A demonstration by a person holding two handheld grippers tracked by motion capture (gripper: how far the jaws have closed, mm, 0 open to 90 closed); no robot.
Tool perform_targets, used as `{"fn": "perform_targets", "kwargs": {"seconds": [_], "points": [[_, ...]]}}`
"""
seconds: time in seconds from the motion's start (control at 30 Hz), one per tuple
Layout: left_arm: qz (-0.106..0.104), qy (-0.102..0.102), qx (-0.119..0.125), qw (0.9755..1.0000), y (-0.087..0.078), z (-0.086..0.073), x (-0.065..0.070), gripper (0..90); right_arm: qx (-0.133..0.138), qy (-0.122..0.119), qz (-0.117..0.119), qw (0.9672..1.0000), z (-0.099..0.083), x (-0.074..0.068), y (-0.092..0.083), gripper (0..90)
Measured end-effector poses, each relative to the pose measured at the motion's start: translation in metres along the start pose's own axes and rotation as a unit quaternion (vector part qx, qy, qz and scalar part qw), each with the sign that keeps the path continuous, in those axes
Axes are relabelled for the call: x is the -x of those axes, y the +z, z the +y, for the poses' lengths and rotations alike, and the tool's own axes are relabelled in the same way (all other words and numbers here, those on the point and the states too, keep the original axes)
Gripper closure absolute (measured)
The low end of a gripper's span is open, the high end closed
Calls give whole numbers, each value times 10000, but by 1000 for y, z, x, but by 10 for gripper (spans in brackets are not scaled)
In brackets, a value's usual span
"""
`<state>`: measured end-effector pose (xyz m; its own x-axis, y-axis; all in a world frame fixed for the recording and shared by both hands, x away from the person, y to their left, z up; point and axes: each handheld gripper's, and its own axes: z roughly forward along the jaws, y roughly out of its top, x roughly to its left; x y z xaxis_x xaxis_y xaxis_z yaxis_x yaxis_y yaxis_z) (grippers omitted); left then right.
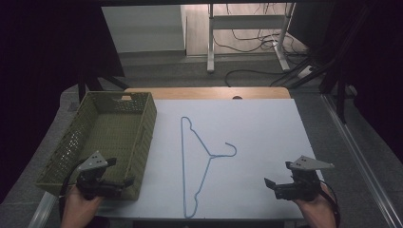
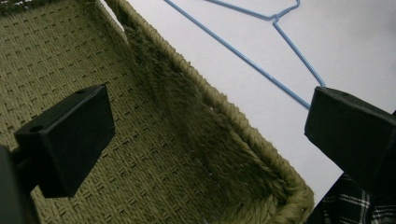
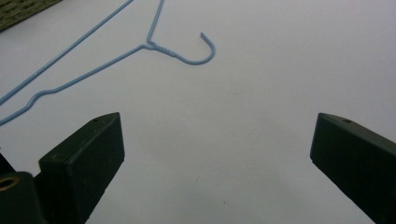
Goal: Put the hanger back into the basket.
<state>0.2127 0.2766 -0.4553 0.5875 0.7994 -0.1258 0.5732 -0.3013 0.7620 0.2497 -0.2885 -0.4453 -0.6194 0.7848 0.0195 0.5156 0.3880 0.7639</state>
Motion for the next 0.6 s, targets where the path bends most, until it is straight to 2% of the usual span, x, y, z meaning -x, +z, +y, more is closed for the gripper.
{"fn": "perform_targets", "kwargs": {"seconds": [0.2, 0.37, 0.57, 0.6], "points": [[21, 34, 78, 10000, 0, -3, -2, 13, -6, 12, -60, 10000, 0, 1, 2, 20], [102, 148, 16, 9998, 3, -3, -1, 14, -33, 58, -67, 10000, -1, 2, 4, 19], [53, 58, 50, 10000, 3, -2, -1, 17, -57, 69, -76, 9999, -1, 1, 5, 13], [6, -12, 36, 10000, 3, -1, -2, 17, -66, 64, -81, 9999, -1, 1, 5, 13]]}}
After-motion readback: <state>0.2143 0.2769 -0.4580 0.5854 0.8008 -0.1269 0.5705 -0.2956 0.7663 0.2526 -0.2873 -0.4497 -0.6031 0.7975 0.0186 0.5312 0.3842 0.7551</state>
